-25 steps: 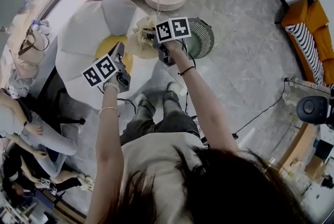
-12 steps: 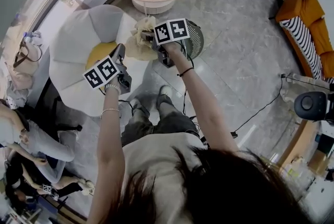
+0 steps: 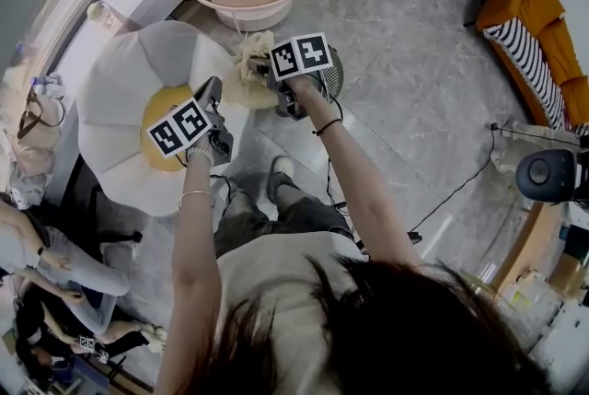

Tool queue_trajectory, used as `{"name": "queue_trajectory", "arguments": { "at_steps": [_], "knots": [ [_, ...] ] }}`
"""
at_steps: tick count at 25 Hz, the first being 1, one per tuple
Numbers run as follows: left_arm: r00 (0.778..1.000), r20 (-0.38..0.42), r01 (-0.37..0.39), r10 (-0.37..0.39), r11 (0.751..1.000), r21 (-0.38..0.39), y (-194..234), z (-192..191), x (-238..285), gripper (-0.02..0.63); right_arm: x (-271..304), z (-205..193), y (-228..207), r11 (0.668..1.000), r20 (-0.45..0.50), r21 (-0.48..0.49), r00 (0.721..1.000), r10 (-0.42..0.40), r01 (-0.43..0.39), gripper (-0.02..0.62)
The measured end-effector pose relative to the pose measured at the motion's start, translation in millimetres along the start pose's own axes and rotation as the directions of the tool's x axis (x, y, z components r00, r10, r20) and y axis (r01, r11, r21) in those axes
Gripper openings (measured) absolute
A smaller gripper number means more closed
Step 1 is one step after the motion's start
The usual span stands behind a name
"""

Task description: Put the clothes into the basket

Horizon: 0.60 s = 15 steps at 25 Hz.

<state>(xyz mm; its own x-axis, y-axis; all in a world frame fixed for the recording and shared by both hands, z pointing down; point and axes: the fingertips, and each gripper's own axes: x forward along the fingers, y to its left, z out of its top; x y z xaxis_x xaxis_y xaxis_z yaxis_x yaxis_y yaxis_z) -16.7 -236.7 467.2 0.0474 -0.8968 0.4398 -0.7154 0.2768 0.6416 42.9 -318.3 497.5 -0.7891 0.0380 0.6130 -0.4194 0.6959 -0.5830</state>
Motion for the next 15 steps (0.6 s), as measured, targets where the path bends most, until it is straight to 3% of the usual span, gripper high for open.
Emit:
{"name": "queue_trajectory", "arguments": {
  "at_steps": [10, 15],
  "knots": [
    [0.997, -0.043, 0.07, -0.069, 0.997, 0.041, -41.4, -5.1, 35.9, 0.012, -27.5, 6.6, -34.5, 0.998, 0.035, 0.041, 0.998, -0.043, 0.042, 0.071],
    [0.988, -0.107, 0.122, -0.114, 0.99, 0.07, -58.4, -10.0, 55.3, 0.011, -40.8, 9.1, -51.9, 0.993, 0.064, 0.079, 0.994, -0.09, 0.085, 0.071]
  ]
}}
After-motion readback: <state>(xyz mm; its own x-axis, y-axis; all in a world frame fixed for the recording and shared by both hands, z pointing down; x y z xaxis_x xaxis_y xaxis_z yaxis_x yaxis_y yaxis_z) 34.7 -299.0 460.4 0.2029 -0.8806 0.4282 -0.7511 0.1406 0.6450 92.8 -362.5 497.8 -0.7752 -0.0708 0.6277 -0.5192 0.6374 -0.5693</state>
